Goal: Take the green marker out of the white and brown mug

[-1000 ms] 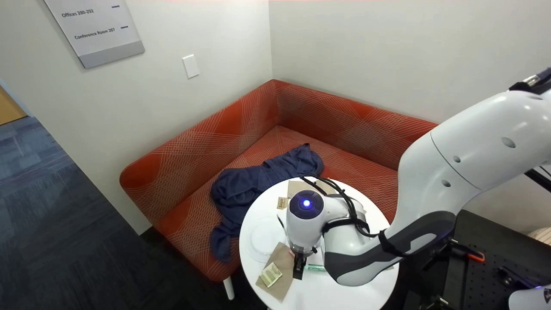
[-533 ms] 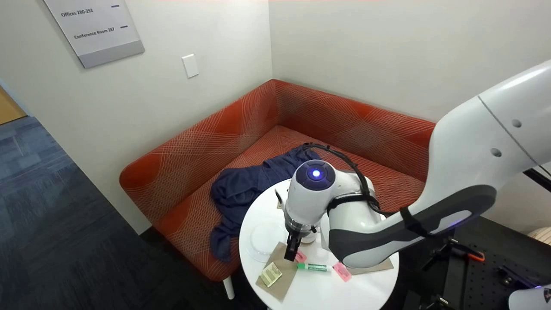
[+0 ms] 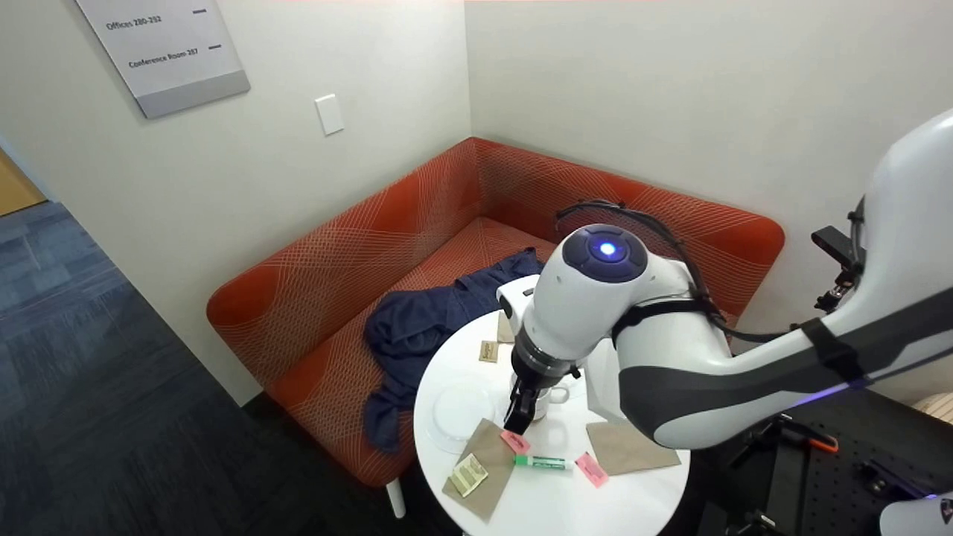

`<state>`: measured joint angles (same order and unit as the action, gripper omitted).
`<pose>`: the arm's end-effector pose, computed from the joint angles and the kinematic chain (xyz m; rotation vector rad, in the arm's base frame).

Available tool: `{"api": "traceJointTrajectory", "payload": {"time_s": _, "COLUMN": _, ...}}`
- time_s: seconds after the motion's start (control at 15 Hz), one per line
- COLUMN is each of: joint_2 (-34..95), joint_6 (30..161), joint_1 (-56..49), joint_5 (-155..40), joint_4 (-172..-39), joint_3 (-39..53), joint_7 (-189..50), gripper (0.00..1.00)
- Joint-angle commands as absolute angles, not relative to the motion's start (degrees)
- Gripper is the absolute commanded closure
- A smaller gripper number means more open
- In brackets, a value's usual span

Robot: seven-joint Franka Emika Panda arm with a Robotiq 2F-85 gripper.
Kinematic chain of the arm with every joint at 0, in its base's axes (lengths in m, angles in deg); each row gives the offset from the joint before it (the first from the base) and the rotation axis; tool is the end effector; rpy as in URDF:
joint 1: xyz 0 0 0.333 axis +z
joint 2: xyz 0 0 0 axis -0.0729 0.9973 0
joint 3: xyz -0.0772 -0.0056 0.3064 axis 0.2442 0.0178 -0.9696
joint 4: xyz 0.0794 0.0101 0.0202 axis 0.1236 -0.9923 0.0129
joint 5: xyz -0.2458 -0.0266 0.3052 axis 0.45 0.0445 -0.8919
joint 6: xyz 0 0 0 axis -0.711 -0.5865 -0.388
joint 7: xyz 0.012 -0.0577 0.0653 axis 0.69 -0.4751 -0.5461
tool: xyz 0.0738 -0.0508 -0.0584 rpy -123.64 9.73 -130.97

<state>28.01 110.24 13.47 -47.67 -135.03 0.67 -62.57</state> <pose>0.5538 0.2060 0.3160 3.0140 0.5003 0.3928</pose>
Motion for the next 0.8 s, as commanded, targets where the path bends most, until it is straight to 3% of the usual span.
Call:
{"api": "traceJointTrajectory", "payload": {"time_s": 0.0, "joint_2": 21.9, "joint_6": 108.3, "joint_1": 11.8, "joint_5": -48.3, "joint_4": -139.4, "joint_3": -1.1, "joint_7": -61.8, "gripper": 0.00}}
{"api": "traceJointTrajectory", "payload": {"time_s": 0.73, "joint_2": 23.1, "joint_6": 109.4, "joint_1": 10.9, "joint_5": -47.5, "joint_4": -138.7, "joint_3": -1.8, "joint_7": -62.4, "gripper": 0.00}}
